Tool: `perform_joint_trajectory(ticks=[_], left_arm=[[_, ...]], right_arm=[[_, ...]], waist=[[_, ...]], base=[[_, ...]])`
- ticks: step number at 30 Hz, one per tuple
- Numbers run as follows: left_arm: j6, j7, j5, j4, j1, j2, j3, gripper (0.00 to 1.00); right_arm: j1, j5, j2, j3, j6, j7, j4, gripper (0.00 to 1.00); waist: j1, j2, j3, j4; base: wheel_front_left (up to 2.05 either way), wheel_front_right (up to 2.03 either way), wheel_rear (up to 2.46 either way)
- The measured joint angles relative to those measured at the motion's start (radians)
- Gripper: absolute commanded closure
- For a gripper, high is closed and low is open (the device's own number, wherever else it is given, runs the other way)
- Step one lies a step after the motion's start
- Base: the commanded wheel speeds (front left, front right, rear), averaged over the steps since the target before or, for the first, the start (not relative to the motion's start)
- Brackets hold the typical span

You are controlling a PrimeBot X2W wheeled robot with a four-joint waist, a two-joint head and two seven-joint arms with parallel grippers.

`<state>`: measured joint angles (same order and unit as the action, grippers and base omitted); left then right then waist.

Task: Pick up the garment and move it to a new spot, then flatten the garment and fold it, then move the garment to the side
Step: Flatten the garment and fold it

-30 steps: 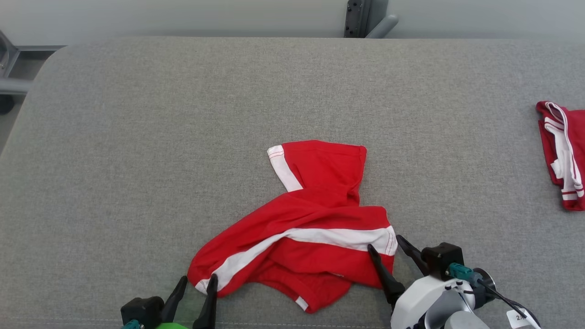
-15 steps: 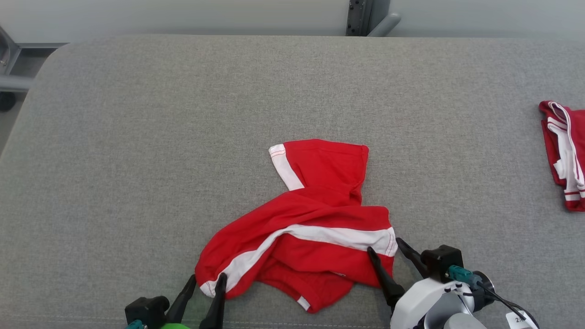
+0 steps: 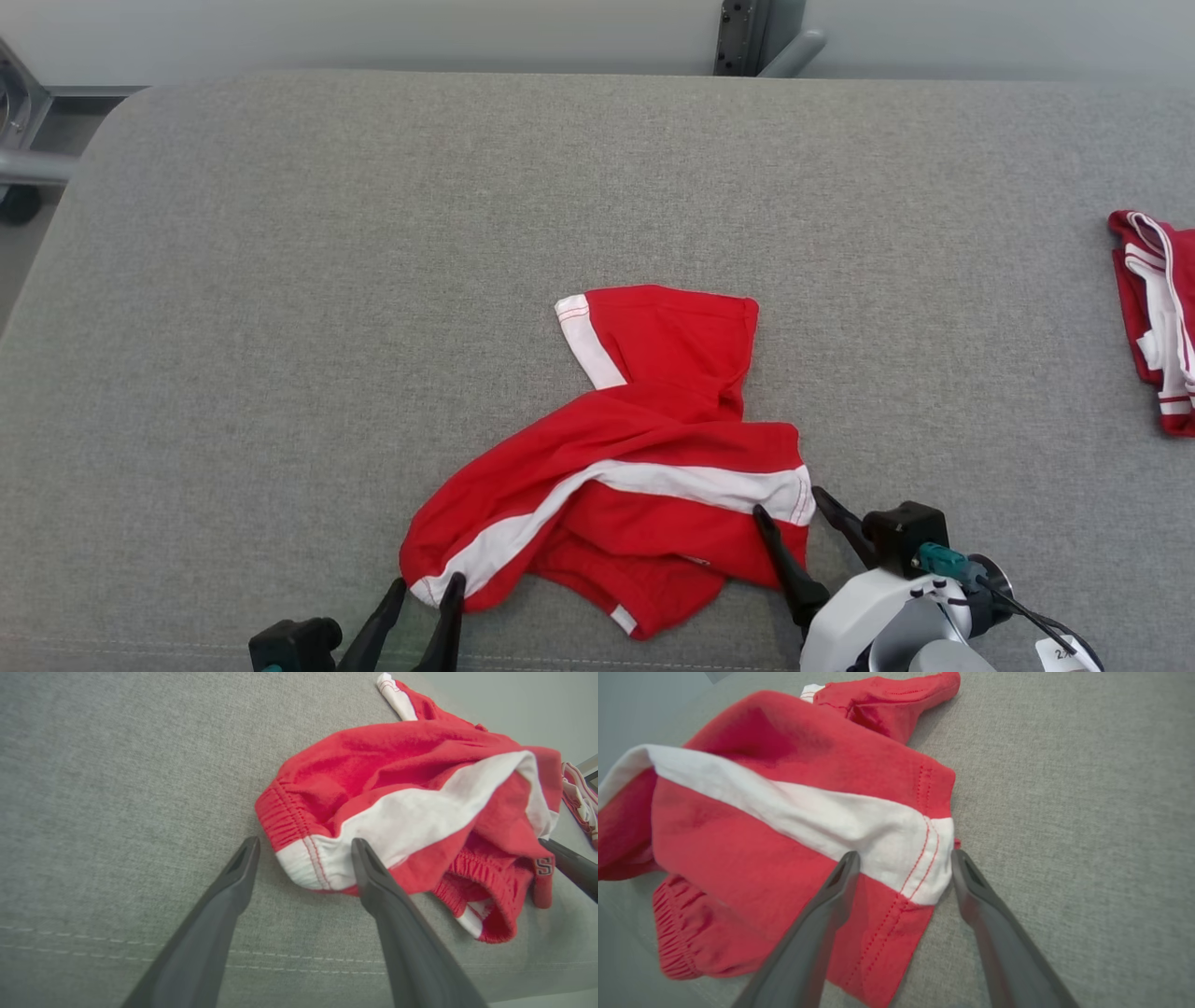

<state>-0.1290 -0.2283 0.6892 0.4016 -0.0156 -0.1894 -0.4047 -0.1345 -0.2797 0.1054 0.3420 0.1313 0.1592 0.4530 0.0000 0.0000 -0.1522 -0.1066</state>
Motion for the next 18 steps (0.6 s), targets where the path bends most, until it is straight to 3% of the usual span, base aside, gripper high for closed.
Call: perform_joint_trajectory(ticks=[4,7,8,18], left_arm=[[0.000,0.007,0.018,-0.009,0.000,0.000,-0.008,0.00],[0.000,0.014,0.050,-0.007,0.002,0.003,-0.021,0.62],[0.000,0.014,0.051,-0.006,0.003,0.002,-0.028,1.00],[0.000,0.009,0.097,-0.008,0.012,-0.038,-0.061,1.00]], right_arm=[[0.000,0.000,0.000,0.000,0.000,0.001,0.001,0.00],[-0.001,0.000,0.000,0.002,0.000,0.001,0.002,0.00],[-0.002,0.000,-0.001,0.004,0.000,0.001,0.003,0.00],[-0.005,-0.001,0.001,0.002,0.000,0.007,0.006,0.00]], waist=[[0.0000,0.0000,-0.001,0.000],[0.0000,0.0000,-0.002,0.002],[0.0000,0.0000,-0.002,0.003],[0.0000,0.0000,-0.002,0.019]], base=[[0.00,0.00,0.00],[0.00,0.00,0.00],[0.00,0.00,0.00],[0.00,0.00,0.00]])
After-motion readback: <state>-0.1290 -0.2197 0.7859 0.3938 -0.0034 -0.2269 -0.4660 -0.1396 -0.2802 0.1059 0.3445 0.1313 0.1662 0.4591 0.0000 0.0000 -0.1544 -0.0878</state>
